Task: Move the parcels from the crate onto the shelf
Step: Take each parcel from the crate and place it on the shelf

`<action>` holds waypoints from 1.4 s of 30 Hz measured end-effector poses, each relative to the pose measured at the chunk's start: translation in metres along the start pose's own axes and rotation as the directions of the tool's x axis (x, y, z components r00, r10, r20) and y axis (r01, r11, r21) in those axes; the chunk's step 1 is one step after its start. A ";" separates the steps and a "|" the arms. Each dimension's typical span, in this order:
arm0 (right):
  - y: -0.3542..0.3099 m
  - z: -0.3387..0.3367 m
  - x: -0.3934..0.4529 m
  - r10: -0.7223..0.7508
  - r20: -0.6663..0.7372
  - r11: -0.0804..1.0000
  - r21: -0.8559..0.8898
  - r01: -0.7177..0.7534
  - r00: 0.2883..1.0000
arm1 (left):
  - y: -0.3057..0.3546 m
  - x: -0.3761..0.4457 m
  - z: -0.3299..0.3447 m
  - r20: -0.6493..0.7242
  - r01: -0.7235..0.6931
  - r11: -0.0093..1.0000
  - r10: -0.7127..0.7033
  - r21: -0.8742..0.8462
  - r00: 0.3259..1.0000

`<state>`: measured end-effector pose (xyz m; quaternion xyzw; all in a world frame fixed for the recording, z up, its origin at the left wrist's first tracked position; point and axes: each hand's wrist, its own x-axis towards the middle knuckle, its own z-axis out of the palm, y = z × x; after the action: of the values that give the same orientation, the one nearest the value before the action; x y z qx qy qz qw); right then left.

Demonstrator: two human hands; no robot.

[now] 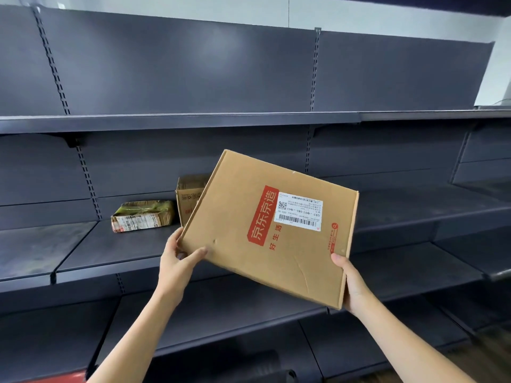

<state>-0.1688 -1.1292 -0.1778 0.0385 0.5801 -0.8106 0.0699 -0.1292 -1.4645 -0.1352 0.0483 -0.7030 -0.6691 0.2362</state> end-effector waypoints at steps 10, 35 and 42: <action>0.021 0.038 -0.005 -0.077 0.079 0.987 0.145 0.065 0.994 | -0.022 -0.062 0.079 0.247 0.323 0.935 -0.282 -0.146 0.927; -0.011 0.005 -0.002 -0.185 -0.138 0.980 0.043 0.192 0.973 | -0.033 -0.049 0.073 0.310 0.342 0.880 -0.241 -0.330 0.920; -0.069 -0.022 0.012 -0.293 0.018 0.870 -0.410 0.275 0.956 | -0.026 -0.020 0.031 0.388 0.301 0.941 -0.223 -0.153 0.894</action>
<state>-0.1923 -1.0875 -0.1226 -0.0444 0.7371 -0.6720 -0.0564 -0.1301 -1.4309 -0.1652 -0.0074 -0.6473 -0.7621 0.0122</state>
